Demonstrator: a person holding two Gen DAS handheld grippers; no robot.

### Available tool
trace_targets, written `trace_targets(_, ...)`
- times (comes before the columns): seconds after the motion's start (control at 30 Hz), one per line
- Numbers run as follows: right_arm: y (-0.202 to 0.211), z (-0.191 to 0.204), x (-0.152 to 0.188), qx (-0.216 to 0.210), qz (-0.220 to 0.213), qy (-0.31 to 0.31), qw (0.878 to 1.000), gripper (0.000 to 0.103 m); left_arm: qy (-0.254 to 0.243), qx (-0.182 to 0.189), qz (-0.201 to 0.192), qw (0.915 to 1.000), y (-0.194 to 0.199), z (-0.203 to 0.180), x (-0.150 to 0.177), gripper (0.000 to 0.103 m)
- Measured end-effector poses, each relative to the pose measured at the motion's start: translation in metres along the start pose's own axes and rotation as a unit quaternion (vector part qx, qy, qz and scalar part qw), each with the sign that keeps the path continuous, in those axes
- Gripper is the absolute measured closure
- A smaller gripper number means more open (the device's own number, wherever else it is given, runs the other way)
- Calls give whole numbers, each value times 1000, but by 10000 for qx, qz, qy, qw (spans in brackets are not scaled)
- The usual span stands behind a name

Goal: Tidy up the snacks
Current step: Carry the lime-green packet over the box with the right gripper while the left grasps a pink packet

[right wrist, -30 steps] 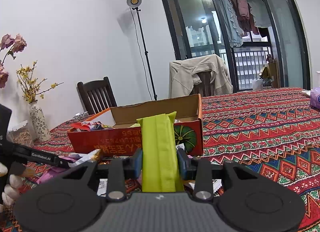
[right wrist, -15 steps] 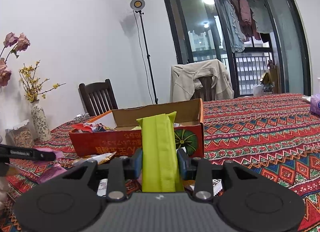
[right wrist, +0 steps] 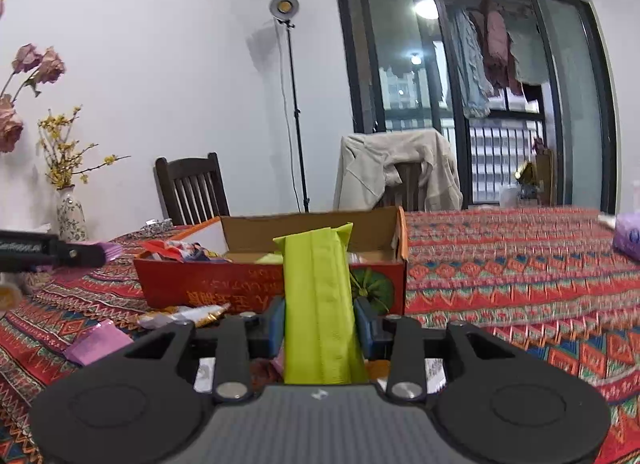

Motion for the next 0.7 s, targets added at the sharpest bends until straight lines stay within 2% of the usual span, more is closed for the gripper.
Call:
trace_targets(0.3,-10,4,-48,87,-237,295,9992,68,-2,188,-215,9996,-14,-23,-28,34)
trace_targets(0.7,-81,-3,-98,103,-166,146,9997,68,168,241,-405,9987,-60,-57,-68,34)
Point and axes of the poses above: each gripper's, at about its wrist camera, not at the fingertips, and y roughly against the way its jaws point, z to its left, x to its underside, the point moved 10 cm from there along -y, roughly the way its jaws point, and after that the axes turned 11 degrees about y, right-handed, at the moved point
